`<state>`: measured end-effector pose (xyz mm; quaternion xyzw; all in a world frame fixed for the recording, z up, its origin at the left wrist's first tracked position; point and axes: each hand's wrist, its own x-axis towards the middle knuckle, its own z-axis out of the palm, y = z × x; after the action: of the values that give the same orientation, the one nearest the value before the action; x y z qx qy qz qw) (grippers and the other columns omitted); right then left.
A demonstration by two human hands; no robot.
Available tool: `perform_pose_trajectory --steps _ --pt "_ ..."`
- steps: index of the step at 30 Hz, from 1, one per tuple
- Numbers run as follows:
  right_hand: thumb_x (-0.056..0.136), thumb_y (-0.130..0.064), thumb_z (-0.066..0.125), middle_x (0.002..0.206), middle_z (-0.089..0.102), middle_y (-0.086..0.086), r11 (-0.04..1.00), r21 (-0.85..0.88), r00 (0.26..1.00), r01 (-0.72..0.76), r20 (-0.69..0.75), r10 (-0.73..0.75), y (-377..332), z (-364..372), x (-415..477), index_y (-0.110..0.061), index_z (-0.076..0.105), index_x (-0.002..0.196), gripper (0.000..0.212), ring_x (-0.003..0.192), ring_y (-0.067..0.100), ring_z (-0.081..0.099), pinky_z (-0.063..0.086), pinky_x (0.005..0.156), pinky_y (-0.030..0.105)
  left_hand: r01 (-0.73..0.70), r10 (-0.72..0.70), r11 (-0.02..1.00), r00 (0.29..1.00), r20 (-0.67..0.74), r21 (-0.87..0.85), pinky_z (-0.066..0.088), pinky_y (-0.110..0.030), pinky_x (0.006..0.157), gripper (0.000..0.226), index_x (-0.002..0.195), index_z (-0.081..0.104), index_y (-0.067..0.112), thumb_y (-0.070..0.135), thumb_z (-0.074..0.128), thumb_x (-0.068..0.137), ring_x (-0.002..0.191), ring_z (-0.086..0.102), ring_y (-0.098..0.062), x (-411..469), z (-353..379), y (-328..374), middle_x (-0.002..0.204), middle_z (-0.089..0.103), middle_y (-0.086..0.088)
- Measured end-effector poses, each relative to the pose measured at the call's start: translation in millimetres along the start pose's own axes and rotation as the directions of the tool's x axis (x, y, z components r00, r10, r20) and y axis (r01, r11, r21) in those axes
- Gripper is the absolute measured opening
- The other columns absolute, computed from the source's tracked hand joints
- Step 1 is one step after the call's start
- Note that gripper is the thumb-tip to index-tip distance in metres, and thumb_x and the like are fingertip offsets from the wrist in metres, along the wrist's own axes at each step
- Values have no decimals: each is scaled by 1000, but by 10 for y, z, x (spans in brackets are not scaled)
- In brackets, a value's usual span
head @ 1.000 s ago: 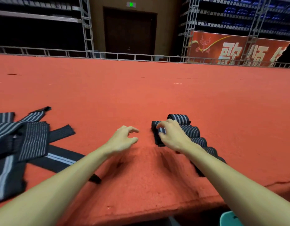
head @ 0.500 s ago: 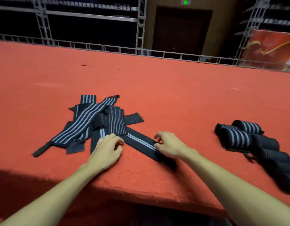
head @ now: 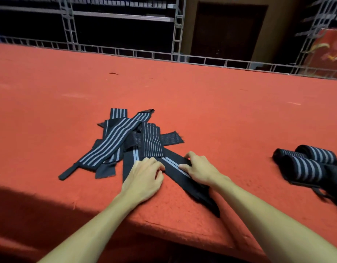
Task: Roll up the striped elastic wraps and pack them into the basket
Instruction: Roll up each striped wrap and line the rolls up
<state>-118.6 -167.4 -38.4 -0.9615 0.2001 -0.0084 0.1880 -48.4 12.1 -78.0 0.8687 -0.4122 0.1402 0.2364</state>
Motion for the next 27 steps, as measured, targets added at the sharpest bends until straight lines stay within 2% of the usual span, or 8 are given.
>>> perform_pose_trajectory --steps 5,8,11,14,20,24,27 --pt "96 -40 47 121 57 15 994 -104 1000 10 -28 -13 106 -292 -268 -19 45 125 36 111 35 55 44 88 41 2 -3 991 1000 6 137 32 -30 95 36 116 58 25 34 37 89 107 48 -14 -35 -27 71 109 51 7" --pt "94 -39 48 123 57 15 991 -126 999 -41 -40 36 320 -481 -423 -23 47 126 36 111 35 55 44 88 39 28 -36 985 998 43 172 31 -34 98 37 125 52 22 33 43 91 112 44 -19 -25 -55 186 117 46 1" --pt "93 -37 48 124 58 14 990 -126 996 -71 -58 64 519 -622 -565 -26 50 127 35 112 34 55 43 86 38 -42 28 986 996 85 161 28 -32 101 40 132 45 22 30 43 92 117 39 -19 37 -48 477 123 44 2" --pt "94 -35 46 124 58 12 983 -161 994 -86 -78 74 696 -749 -710 -30 52 126 33 114 32 55 41 85 37 -102 88 987 989 117 124 29 -33 97 38 128 46 22 29 43 92 116 41 -20 112 13 816 120 45 1" --pt "93 -34 48 126 58 12 945 -264 981 -194 -79 180 1184 -970 -1054 -33 55 125 33 116 31 55 43 89 38 -144 131 989 968 213 45 30 -34 99 37 127 46 21 25 45 91 118 41 -20 172 207 1158 120 46 0" --pt "89 -34 53 125 59 9 890 -395 974 -228 -81 214 1363 -913 -1164 -30 59 124 35 116 29 57 46 89 37 -191 183 982 956 228 12 28 -31 98 35 126 48 21 22 44 92 116 42 -18 194 287 1230 120 47 1" --pt "85 -28 53 122 58 7 826 -533 982 -184 -131 134 1347 -779 -1047 -23 63 119 35 117 27 53 43 92 37 -177 168 984 955 242 17 29 -31 98 34 125 50 22 22 44 91 116 43 -16 257 312 1127 120 49 3"
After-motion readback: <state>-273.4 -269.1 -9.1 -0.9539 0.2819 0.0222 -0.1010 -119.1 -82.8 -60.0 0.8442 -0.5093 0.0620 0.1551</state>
